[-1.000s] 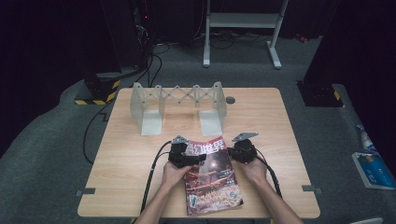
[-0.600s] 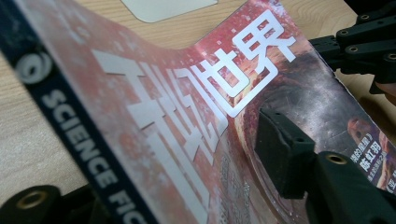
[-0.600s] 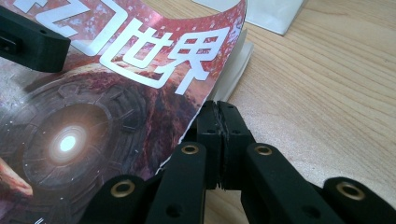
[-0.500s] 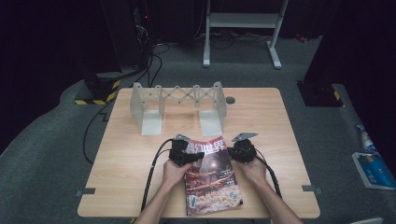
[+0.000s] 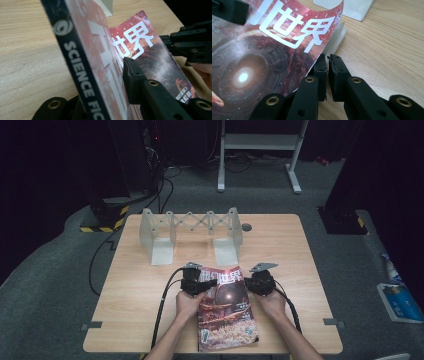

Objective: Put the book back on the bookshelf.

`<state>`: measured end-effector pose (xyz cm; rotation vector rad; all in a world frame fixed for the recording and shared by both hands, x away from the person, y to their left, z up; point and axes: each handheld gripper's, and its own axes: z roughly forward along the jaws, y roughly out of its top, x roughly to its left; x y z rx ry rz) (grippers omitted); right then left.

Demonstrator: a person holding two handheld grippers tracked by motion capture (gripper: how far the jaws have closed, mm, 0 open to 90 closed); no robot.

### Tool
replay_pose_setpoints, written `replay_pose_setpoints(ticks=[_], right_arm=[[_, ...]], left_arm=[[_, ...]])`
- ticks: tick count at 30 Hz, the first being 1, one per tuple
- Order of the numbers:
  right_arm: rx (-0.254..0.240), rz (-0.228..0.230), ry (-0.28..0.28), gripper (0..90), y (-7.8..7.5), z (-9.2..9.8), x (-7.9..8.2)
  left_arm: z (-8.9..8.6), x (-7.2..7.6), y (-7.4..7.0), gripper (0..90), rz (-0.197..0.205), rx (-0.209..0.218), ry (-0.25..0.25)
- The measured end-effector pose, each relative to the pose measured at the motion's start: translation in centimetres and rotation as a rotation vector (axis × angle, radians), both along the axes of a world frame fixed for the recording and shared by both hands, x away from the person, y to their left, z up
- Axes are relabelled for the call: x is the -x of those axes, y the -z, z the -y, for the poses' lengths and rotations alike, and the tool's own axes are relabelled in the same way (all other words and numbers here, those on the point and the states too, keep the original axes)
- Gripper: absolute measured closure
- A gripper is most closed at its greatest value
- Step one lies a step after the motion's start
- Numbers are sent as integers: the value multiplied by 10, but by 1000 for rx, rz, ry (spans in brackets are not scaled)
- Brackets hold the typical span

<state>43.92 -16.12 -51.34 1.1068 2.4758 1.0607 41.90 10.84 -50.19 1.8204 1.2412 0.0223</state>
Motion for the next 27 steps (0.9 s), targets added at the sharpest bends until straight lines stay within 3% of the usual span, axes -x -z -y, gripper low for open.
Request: replay_pose_setpoints(ticks=[9,13,17,27], right_arm=[[1,9,28,699,3,17,3],[-29,22,55,639,1,29,7],[-4,56,77,594,4,38,14],[36,143,160,516,9,65,22]], left_arm=[[1,6,-12,799,37,28,22],[5,8,-21,811,61,43,48],[7,9,-29,824,78,60,71],[12,13,-48,832,117,53,117]])
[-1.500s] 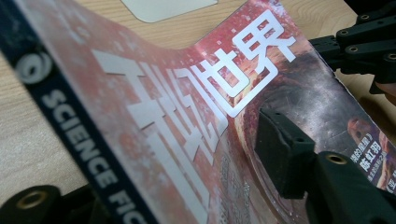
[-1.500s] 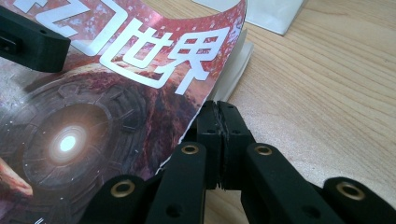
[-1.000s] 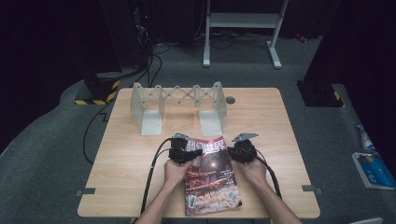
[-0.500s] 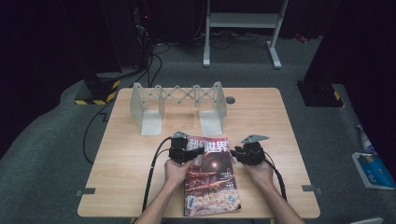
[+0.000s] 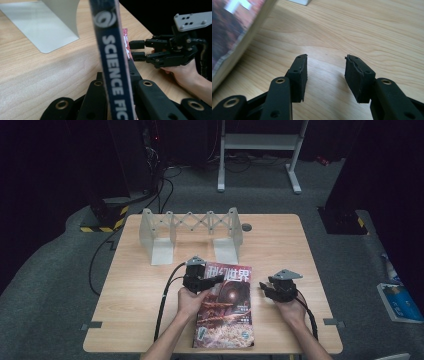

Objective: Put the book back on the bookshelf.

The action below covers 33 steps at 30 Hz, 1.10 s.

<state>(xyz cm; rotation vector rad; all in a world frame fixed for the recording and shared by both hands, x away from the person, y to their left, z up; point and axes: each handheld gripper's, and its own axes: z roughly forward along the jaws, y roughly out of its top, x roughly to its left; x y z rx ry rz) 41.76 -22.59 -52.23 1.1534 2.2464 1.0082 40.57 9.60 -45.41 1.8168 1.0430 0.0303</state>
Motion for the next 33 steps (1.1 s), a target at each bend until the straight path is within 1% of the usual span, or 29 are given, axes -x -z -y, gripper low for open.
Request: replay_pose_setpoints(ticks=[2,4,8,10,14,18,23,26,29,33], right_arm=[[10,-2,24,504,3,4,1],[2,9,37,496,4,9,1],[13,30,76,497,5,17,2],[3,30,86,489,5,21,1],[-39,24,105,466,8,24,1],[-45,43,104,462,10,25,1],[-49,46,108,457,11,25,2],[-49,47,107,454,11,25,3],[-51,45,109,454,11,25,3],[-51,45,107,450,11,25,3]], left_arm=[[0,0,-3,832,6,1,0],[-1,0,-6,833,14,0,6],[-7,-1,-15,834,26,8,0],[-12,-1,-21,836,37,9,-9],[-19,1,-34,837,70,5,-24],[-24,5,-46,838,98,8,-29],[-33,9,-59,838,150,21,-42],[-40,10,-65,838,166,22,-46],[-45,11,-72,838,187,13,-54],[-48,12,-77,838,194,8,-67]])
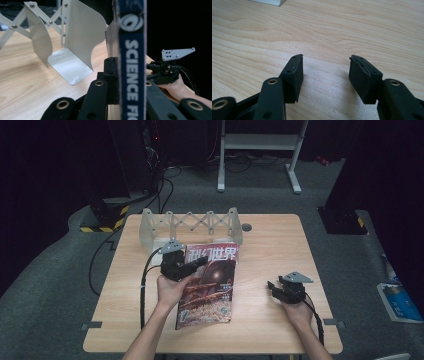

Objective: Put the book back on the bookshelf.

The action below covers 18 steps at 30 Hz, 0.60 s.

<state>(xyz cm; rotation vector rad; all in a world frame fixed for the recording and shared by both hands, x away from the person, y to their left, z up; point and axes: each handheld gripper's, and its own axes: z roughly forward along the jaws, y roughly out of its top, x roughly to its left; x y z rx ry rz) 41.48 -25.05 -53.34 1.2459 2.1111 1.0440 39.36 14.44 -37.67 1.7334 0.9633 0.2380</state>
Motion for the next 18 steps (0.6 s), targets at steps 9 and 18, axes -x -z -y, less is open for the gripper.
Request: replay_pose_setpoints(ticks=[9,18], right_arm=[[3,3,-8,450,0,0,0],[1,5,-15,444,0,-1,0]], left_arm=[[-9,1,-14,838,24,-33,-37],[-23,4,-38,838,47,-95,-96]])
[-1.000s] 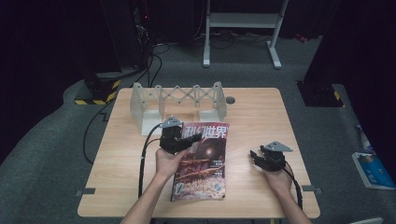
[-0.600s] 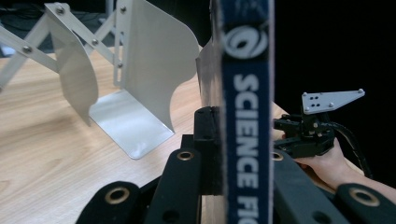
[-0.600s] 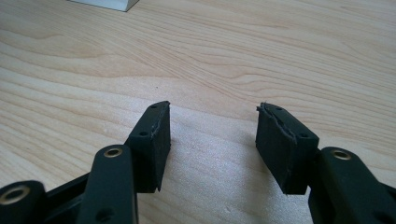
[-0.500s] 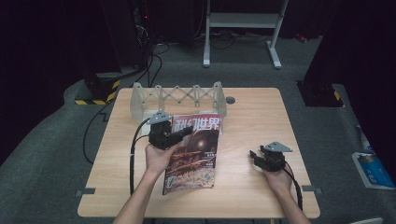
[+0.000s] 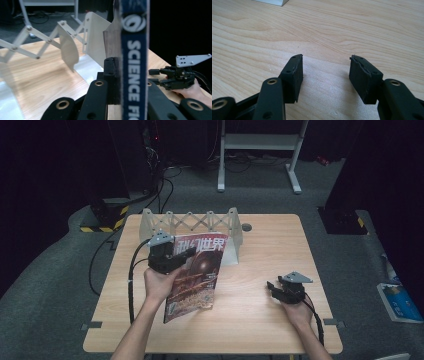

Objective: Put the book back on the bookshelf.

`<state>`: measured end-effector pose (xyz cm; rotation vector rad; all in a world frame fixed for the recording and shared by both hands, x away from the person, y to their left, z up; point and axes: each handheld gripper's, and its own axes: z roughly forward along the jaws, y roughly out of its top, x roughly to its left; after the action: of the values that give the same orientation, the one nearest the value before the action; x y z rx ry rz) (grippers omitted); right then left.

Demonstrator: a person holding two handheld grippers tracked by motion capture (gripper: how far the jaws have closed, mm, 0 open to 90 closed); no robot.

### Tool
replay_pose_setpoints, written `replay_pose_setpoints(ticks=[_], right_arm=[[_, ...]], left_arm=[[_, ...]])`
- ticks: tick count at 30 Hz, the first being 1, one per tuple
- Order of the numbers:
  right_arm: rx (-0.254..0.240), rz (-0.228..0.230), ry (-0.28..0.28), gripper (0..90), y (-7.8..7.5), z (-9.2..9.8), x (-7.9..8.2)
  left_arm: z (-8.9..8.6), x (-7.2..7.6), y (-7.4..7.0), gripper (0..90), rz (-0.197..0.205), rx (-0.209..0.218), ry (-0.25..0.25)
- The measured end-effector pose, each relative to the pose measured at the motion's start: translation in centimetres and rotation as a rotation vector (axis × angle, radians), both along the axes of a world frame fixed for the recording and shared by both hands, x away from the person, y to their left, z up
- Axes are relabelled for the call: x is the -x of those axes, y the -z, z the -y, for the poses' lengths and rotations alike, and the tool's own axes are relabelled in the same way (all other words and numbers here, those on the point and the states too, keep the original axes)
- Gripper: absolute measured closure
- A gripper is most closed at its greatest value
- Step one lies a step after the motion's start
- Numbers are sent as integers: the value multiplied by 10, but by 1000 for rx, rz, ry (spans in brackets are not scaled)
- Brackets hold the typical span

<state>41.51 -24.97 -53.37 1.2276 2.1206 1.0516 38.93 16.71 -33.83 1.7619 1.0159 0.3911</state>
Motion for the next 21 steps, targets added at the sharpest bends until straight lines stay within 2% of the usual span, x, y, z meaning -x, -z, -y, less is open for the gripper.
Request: replay_pose_setpoints(ticks=[7,15,21], right_arm=[[1,4,-4,443,0,0,-1],[0,4,-5,443,0,-1,0],[0,3,-4,442,0,-1,0]], left_arm=[[-13,2,-14,838,31,-51,-55],[-30,-2,-23,838,23,-73,-104],[-46,-3,-35,838,16,-88,-140]])
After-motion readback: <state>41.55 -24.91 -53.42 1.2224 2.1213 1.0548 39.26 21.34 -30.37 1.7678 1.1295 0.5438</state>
